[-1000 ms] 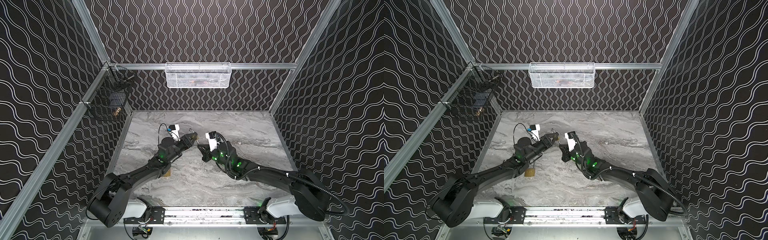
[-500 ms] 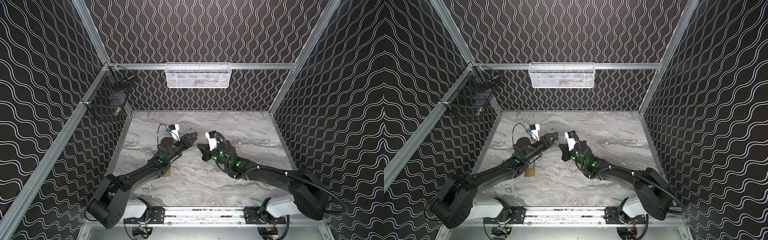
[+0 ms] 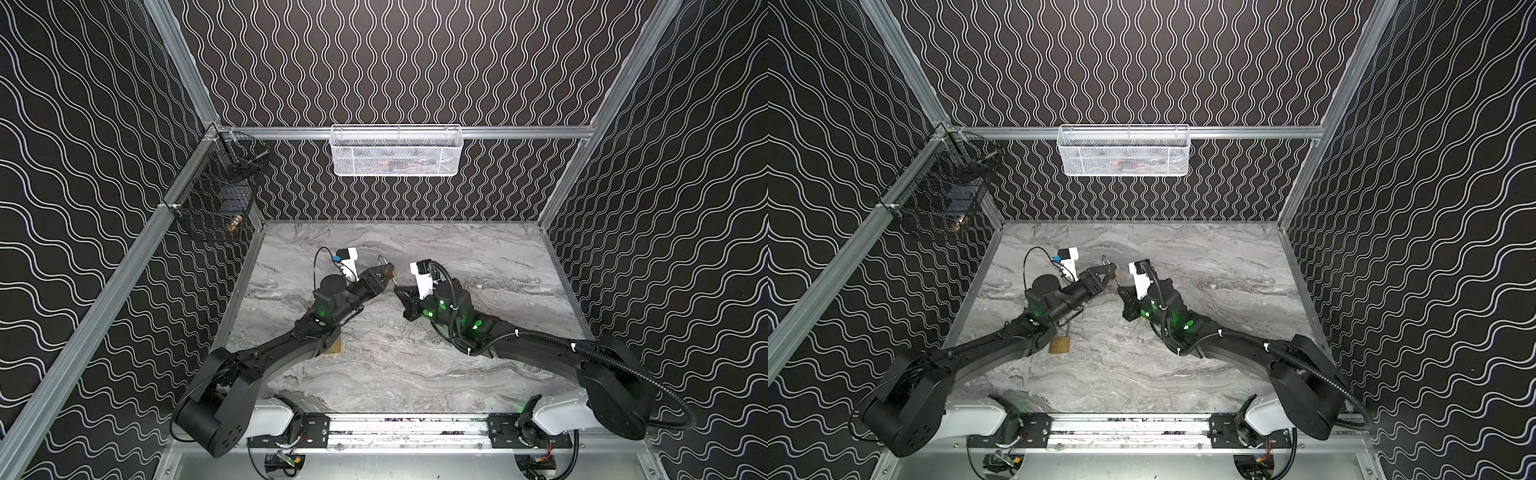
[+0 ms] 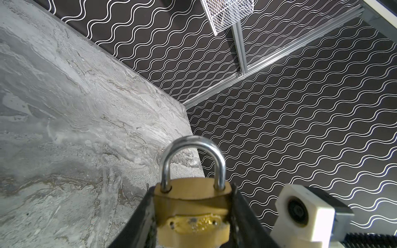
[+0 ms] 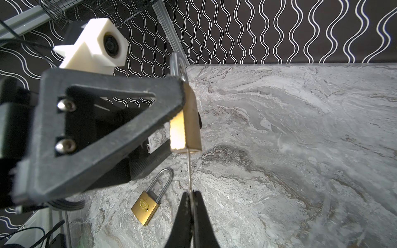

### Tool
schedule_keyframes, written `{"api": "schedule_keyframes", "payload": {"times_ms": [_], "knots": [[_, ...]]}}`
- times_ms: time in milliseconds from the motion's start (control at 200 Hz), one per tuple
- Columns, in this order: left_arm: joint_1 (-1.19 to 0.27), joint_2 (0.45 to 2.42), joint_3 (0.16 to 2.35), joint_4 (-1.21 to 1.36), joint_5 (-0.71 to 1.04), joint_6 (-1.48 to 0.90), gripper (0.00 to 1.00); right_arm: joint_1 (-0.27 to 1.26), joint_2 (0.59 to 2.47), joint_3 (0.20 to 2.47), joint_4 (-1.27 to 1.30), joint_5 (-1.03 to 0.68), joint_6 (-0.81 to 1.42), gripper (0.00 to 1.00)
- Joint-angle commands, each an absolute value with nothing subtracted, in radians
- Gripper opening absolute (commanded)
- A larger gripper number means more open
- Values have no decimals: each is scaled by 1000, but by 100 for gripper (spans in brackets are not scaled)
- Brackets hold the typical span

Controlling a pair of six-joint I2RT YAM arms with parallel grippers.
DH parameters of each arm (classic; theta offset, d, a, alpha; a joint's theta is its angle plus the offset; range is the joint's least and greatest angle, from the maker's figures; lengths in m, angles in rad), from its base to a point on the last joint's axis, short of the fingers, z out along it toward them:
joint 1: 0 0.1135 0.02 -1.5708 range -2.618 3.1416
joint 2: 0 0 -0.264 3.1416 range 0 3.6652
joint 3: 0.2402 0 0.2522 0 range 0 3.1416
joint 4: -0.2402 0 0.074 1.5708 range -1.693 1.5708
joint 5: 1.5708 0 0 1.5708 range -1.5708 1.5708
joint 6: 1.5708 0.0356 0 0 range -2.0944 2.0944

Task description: Unlock with the key

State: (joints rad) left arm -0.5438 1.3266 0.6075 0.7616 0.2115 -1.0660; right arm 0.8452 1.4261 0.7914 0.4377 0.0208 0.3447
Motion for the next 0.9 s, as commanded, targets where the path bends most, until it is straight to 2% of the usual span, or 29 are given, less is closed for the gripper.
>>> {"api": "schedule_keyframes", "payload": {"times_ms": [0,516,896], "knots": [[-544,1326,610,784,236,-1037,4,841,1421,808,456,50,349,0],[-574,1309,662,559,158,-907,2,843,1430,832,449,64,347,0],[-574,1291,602,616,92,-914,2,838,1411,802,486,29,365,0]]}}
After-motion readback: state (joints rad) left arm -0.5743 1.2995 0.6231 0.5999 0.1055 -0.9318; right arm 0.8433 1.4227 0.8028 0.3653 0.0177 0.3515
